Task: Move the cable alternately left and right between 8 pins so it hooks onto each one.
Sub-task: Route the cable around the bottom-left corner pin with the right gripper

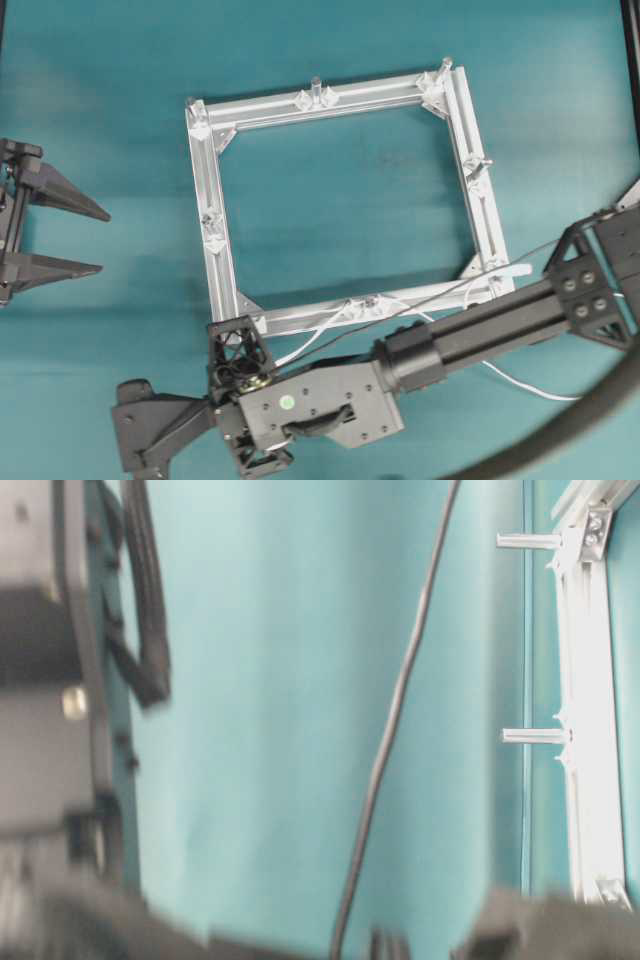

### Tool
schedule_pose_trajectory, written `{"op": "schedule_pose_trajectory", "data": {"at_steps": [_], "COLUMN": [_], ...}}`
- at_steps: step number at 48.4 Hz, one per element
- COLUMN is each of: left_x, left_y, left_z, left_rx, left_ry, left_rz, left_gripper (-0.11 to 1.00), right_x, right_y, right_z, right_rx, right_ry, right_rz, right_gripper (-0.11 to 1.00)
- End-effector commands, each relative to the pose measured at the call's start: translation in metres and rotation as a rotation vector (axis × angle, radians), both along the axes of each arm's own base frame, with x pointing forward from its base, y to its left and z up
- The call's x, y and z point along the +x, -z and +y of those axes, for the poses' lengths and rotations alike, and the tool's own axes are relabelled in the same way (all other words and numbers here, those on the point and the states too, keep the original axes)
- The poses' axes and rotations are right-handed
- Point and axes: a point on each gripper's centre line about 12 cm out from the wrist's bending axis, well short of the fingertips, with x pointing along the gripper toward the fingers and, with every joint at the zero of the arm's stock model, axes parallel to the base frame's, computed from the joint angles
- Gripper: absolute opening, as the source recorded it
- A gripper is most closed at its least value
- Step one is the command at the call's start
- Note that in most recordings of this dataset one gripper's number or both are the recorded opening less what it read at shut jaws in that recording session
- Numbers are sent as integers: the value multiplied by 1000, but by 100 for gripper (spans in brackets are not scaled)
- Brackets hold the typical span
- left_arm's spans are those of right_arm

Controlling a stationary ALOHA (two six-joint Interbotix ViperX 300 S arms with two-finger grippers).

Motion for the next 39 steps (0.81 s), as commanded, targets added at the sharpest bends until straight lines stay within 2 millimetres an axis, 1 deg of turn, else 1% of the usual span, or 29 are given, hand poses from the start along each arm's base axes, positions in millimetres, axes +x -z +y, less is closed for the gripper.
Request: {"op": "schedule_pose_trajectory", "data": {"at_steps": [1, 6, 13, 18, 28, 33, 39], "left_x": [2, 2, 2, 2, 1, 1, 1], "left_y": [-4, -4, -3, -3, 0, 0, 0], "left_z": [-1, -1, -1, -1, -1, -1, -1], "left_rx": [0, 0, 0, 1, 0, 0, 0], "left_ry": [4, 4, 4, 4, 3, 3, 3], "left_rz": [-14, -14, -12, -11, -5, -5, -3], "left_gripper": [77, 77, 77, 77, 77, 77, 77], "right_x": [10, 19, 32, 38, 44, 47, 51], "right_y": [-33, -33, -36, -36, -28, -23, -25], "right_z": [0, -8, -26, -33, -42, -50, -62], "right_rx": [41, 68, 129, 164, 216, 233, 244], "right_ry": [41, 129, 269, 336, 426, 498, 602], "right_rz": [-86, -97, -133, -148, -142, -139, -180], "right_gripper": [16, 16, 16, 16, 16, 16, 16]}}
